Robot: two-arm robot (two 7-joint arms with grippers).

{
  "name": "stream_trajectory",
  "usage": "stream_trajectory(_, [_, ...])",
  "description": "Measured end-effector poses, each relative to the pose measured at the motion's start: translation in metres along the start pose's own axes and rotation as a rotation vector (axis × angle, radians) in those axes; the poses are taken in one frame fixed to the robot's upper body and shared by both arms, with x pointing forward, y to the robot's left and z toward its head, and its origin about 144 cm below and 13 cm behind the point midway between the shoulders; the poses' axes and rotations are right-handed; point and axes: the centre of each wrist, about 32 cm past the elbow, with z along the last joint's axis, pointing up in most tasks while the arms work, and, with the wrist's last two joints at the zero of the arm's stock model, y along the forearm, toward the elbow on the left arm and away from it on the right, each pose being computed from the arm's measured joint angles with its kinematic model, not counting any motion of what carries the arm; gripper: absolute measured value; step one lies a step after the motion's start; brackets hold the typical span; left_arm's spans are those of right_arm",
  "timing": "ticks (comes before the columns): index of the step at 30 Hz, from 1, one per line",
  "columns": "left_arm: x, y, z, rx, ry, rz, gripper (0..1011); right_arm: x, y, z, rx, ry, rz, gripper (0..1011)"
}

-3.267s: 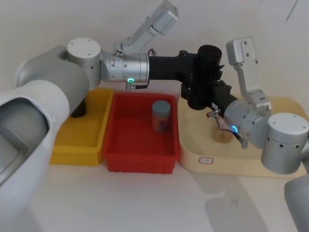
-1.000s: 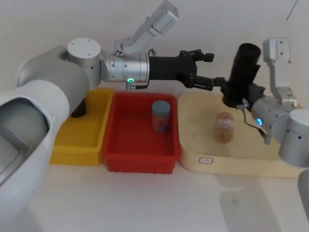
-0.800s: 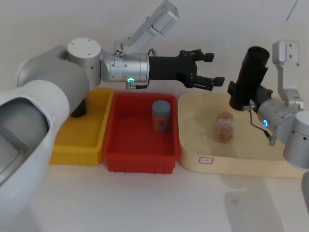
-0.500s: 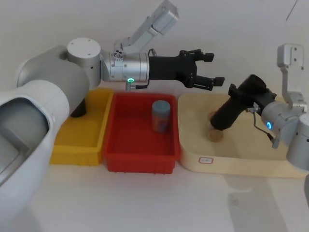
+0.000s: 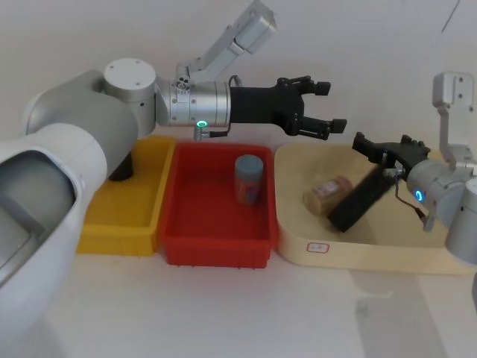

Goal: Pick up the garbage bag with the one hand and transfer it to the other hand.

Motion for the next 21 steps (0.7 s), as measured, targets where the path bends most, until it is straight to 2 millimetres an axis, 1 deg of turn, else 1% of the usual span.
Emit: stream_trajectory(21, [0.0, 0.0, 0.0, 0.0, 0.0, 0.0, 1001, 0.0024, 0.0002, -0.0014, -0.002, 0.006, -0.003, 1001])
